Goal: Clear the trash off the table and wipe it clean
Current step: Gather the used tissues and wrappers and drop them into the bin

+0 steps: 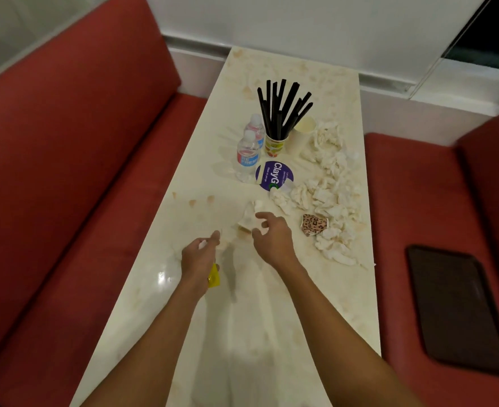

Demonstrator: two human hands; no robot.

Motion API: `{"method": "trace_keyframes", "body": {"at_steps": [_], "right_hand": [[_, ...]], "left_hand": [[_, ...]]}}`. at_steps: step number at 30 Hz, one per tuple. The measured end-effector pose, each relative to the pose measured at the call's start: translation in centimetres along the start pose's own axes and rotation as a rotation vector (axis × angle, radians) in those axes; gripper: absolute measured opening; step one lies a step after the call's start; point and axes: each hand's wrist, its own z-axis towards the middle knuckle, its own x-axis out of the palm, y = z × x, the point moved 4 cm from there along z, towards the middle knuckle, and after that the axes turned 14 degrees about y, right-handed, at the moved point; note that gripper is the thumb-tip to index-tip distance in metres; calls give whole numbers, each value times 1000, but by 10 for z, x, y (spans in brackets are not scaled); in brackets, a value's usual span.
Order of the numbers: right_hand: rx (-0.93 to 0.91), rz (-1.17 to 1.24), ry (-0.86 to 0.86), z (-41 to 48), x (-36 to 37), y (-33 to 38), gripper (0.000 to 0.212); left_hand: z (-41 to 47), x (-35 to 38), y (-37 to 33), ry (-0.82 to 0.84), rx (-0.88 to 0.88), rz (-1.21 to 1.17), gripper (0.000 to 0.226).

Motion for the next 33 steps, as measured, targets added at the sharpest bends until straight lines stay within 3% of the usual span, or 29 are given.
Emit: {"method": "trace_keyframes", "body": {"at_steps": [4, 7, 9, 13, 17, 22, 26, 30, 33], "right_hand": [[75, -143, 39, 40, 9, 17, 74], [165, -248, 131, 58, 16, 23, 86], [175, -293, 161, 64, 22, 22, 89], [134, -180, 168, 61, 23, 16, 82], [114, -52, 147, 49, 10, 7, 98], [144, 222, 63, 24, -22, -21, 89], [167, 389, -26, -6, -47, -53, 82], [160, 406, -161, -46, -76, -85, 71], [261, 273, -235, -72, -95, -115, 68]], "left_hand": [[7, -9, 2, 44, -18, 6, 19], [11, -14, 1, 49, 3, 32, 5], [14, -15, -1, 55, 11, 57, 10], [21, -11, -3, 60, 14, 93, 12], [20, 4, -8, 117, 23, 39, 10], [15, 30, -8, 203, 32, 84, 21], [11, 60, -1, 240, 53, 152, 16], [2, 99, 2, 266, 107, 311, 13], [-11, 138, 2, 327, 148, 410, 12]]}}
